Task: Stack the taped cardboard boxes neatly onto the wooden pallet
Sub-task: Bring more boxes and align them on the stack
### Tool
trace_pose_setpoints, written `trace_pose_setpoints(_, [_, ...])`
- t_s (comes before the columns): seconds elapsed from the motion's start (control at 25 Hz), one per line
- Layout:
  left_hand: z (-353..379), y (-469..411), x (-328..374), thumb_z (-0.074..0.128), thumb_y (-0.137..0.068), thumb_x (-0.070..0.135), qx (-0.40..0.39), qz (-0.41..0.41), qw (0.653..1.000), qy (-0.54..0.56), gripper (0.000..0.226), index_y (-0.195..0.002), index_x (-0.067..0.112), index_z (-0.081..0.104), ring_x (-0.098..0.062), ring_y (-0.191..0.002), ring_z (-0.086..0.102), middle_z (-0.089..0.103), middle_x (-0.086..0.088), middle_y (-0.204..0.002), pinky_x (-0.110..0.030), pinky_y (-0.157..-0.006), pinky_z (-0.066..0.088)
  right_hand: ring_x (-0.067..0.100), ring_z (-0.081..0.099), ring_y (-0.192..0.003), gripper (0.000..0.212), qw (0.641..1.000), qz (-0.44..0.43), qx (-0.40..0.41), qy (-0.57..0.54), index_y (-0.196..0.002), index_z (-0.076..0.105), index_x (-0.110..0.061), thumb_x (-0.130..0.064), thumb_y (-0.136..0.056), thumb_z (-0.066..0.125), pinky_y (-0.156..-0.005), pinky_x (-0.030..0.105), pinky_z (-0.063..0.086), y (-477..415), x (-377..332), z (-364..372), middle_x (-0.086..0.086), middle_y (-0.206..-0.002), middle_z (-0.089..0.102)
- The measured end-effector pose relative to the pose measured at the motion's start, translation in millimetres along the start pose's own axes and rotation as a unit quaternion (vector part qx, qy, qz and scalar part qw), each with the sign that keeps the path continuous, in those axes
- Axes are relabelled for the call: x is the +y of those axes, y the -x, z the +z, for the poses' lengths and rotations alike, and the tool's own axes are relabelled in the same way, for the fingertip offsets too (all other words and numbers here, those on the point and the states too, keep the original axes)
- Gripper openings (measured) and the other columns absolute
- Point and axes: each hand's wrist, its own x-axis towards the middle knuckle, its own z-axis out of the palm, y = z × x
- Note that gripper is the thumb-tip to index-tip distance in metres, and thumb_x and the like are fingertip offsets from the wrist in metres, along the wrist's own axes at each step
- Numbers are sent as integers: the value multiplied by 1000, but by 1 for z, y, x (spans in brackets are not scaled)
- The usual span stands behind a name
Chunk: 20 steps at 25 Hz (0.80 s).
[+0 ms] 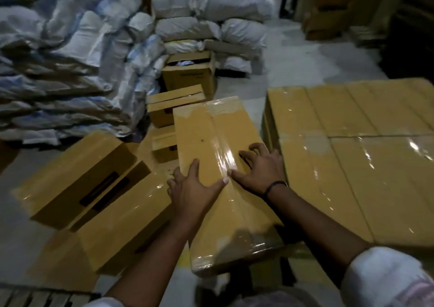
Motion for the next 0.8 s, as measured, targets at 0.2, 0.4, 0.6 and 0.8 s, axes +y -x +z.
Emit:
trace_pose_setpoints(0.2, [23, 101, 35, 56, -65, 94, -53, 95, 994, -18, 106, -155, 45, 30, -39, -140, 28, 27, -13, -159, -52, -112, 31, 28, 41, -117, 75, 995, 93, 36, -12, -128, 60, -44, -86, -66, 51, -102, 42, 36, 119, 68, -39, -15, -138, 41])
trace_pose_setpoints(0.4, [49, 214, 87, 53, -63, 97, -100, 181, 978, -25, 109, -155, 44, 29, -37, -139, 30, 27, -11, -158, -52, -113, 32, 26, 39, -116, 71, 980, 185, 74, -2, -125, 61, -44, -84, -67, 53, -100, 42, 35, 239, 148, -94, -15, -137, 41])
trace_pose_setpoints(0.6, [74, 301, 177, 53, -63, 97, -127, 267, 955, -25, 110, -155, 43, 29, -38, -140, 29, 27, -13, -158, -51, -114, 33, 25, 40, -115, 70, 958, 257, 126, 3, -124, 61, -44, -83, -66, 54, -102, 43, 36, 315, 236, -160, -14, -135, 42])
trace_pose_setpoints(0.8, [125, 392, 278, 57, -63, 95, -141, 322, 935, -31, 108, -155, 44, 30, -40, -141, 28, 25, -16, -159, -50, -114, 30, 25, 41, -119, 70, 937, 301, 179, -11, -123, 62, -44, -83, -66, 56, -103, 42, 35, 378, 355, -215, -15, -134, 42])
